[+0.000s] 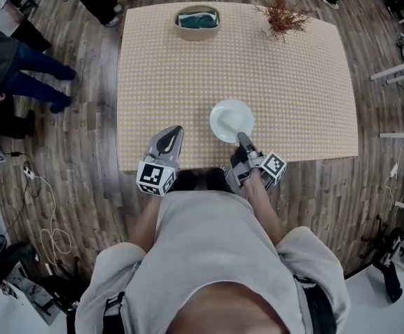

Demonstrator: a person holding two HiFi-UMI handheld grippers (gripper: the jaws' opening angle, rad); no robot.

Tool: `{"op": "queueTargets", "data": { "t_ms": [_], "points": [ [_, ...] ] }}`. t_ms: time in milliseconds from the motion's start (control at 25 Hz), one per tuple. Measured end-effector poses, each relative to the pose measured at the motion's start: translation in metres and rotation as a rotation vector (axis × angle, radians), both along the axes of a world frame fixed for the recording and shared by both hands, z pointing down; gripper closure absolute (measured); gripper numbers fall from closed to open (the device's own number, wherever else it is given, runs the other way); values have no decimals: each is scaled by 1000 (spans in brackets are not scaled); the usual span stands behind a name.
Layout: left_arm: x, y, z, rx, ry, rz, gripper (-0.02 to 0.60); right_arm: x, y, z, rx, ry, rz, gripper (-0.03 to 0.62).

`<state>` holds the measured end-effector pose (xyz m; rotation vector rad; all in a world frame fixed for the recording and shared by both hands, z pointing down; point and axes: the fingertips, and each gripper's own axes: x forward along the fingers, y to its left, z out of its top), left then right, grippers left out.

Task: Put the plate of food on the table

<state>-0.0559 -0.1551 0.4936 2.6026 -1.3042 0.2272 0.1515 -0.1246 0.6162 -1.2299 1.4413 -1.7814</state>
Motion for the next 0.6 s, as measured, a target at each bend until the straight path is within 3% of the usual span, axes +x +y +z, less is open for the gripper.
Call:
{"op": "queueTargets", "data": {
  "t_ms": [320,600],
  "points": [
    [0,2,27,-65,-10,9,572,2,17,30,-52,2,-18,580],
    [7,7,55,-128,-14,17,572,4,27,44,-33,-21,-35,580]
  ]
}}
